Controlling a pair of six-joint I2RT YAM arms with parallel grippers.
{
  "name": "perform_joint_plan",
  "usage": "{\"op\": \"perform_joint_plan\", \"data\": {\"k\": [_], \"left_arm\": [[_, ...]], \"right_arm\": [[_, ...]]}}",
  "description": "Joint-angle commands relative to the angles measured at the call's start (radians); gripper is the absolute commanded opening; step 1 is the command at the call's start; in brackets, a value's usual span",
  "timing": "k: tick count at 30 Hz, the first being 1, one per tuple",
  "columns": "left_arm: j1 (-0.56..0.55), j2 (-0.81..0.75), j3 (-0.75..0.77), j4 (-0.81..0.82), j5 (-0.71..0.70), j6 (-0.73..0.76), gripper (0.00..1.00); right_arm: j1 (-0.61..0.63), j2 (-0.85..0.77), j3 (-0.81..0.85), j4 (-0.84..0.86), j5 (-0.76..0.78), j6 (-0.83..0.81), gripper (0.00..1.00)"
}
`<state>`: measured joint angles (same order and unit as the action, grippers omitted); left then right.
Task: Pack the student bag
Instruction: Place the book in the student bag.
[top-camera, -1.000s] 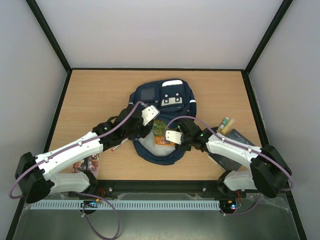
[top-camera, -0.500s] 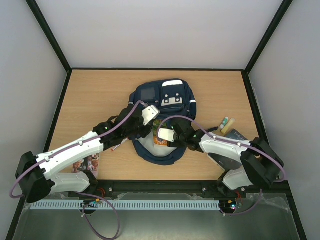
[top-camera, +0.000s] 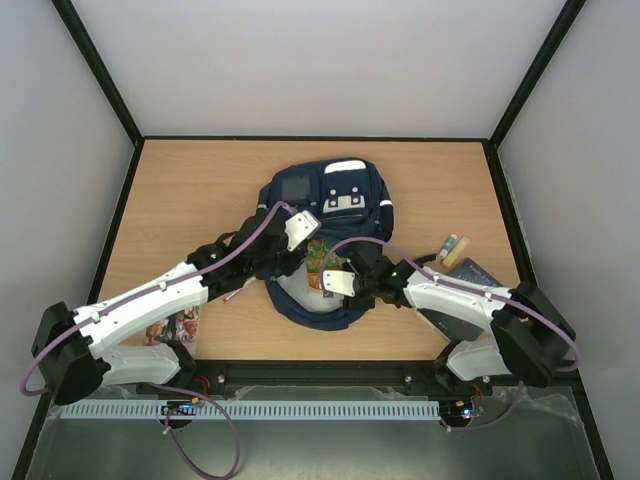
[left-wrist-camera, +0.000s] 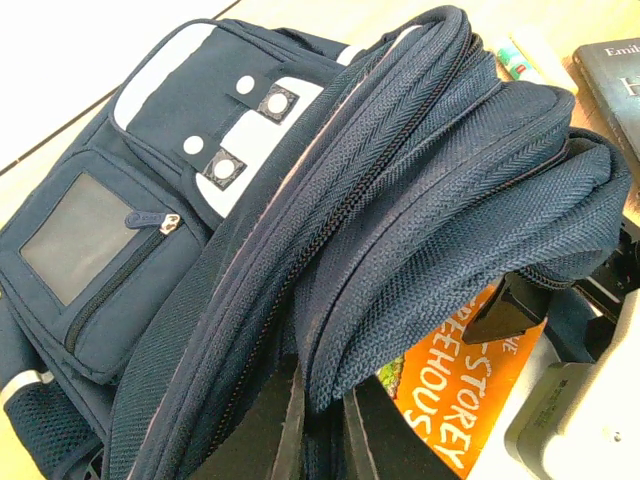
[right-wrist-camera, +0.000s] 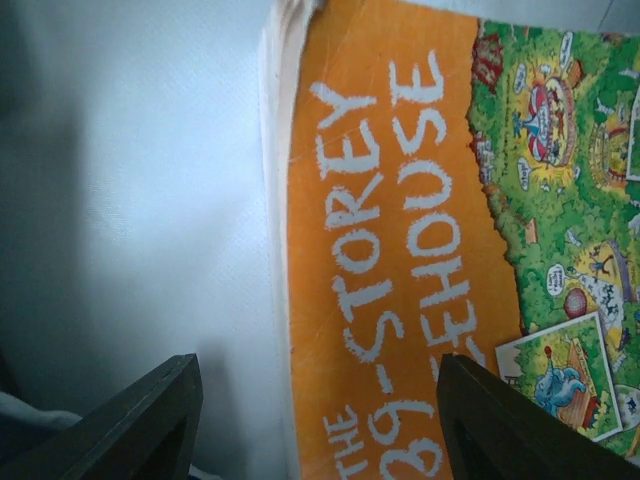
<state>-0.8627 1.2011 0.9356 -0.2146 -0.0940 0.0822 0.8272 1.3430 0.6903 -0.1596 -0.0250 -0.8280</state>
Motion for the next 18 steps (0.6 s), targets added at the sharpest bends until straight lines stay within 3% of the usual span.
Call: {"op": "perform_joint_plan", "data": {"k": [1,9,13,18], "left_arm": [[0.011,0.002,0.044,0.113,0.0,-0.005,0.02],[0.011,0.01,0.083,0.089,0.037,-0.007,0.02],[-0.002,0.004,0.126,0.067,0.067,-0.008,0.02],[-0.051,0.0,0.204,0.046,0.063,0.023,0.02]], "right_arm": [[0.007,0.05,-0.034,0.026,0.113,0.026,0.66],[0.006,0.179,-0.012,0.378,0.382,0.13,0.52],[0.006,0.166,0.015,0.448,0.409,0.165,0.43],[0.003,0.217,0.003,0.507,0.446,0.147,0.41]]}}
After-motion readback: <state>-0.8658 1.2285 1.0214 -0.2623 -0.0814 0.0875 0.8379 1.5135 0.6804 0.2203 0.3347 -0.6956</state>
